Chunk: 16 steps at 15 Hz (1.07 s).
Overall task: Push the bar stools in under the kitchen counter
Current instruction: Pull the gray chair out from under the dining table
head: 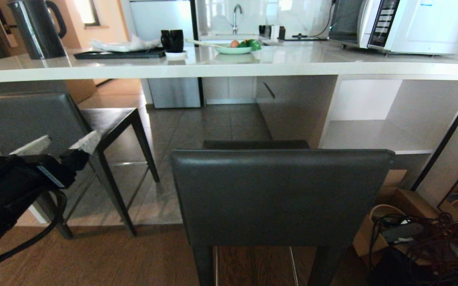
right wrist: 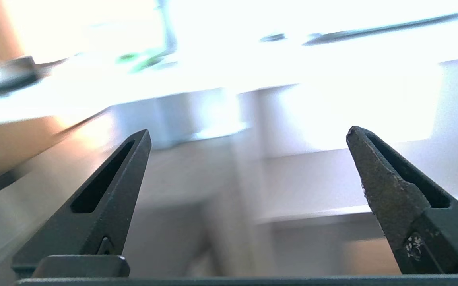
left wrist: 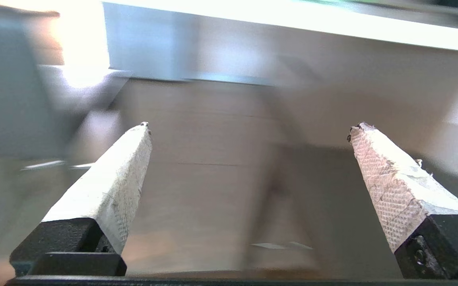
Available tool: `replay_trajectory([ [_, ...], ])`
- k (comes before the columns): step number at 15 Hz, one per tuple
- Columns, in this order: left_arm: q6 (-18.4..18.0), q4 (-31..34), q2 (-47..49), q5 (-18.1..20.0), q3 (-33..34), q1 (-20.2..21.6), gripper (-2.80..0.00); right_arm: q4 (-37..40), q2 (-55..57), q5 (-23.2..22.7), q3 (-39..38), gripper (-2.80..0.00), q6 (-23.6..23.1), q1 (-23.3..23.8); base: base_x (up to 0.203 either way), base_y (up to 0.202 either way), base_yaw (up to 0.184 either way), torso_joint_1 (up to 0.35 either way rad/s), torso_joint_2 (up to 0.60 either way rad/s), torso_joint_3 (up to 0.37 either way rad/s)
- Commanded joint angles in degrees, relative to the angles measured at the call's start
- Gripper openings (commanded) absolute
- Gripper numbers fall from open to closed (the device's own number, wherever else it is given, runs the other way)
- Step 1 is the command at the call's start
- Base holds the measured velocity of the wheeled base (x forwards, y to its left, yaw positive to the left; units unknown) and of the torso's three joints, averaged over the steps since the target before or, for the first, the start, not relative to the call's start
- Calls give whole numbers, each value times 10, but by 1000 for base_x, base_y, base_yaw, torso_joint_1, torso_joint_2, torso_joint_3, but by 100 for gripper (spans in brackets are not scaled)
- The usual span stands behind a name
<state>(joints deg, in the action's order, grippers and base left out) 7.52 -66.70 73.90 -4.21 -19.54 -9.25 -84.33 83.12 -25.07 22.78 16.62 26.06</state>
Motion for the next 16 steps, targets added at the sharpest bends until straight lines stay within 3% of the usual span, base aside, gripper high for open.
replay_trajectory([
  [1,-12,73,-49,-88,-40,-2,0,23,-17,101,20,0,-17,0,0,0,0,0,0,0],
  [3,-38,105,-85,-130,-47,-2,0,90,-27,206,34,0,-40,0,0,0,0,0,0,0],
  [6,-92,122,-138,-174,-28,9,0,222,-101,267,48,0,-45,0,0,0,0,0,0,0],
  [8,-111,133,-172,-200,-19,25,0,295,-183,271,44,0,-52,-22,0,0,0,0,0,0],
  [12,-126,154,-264,-202,8,62,0,426,-370,226,36,0,-67,-174,0,0,0,0,0,0],
  [16,-126,217,-385,-144,41,73,0,506,-513,168,-7,0,-82,-206,0,0,0,0,0,0],
])
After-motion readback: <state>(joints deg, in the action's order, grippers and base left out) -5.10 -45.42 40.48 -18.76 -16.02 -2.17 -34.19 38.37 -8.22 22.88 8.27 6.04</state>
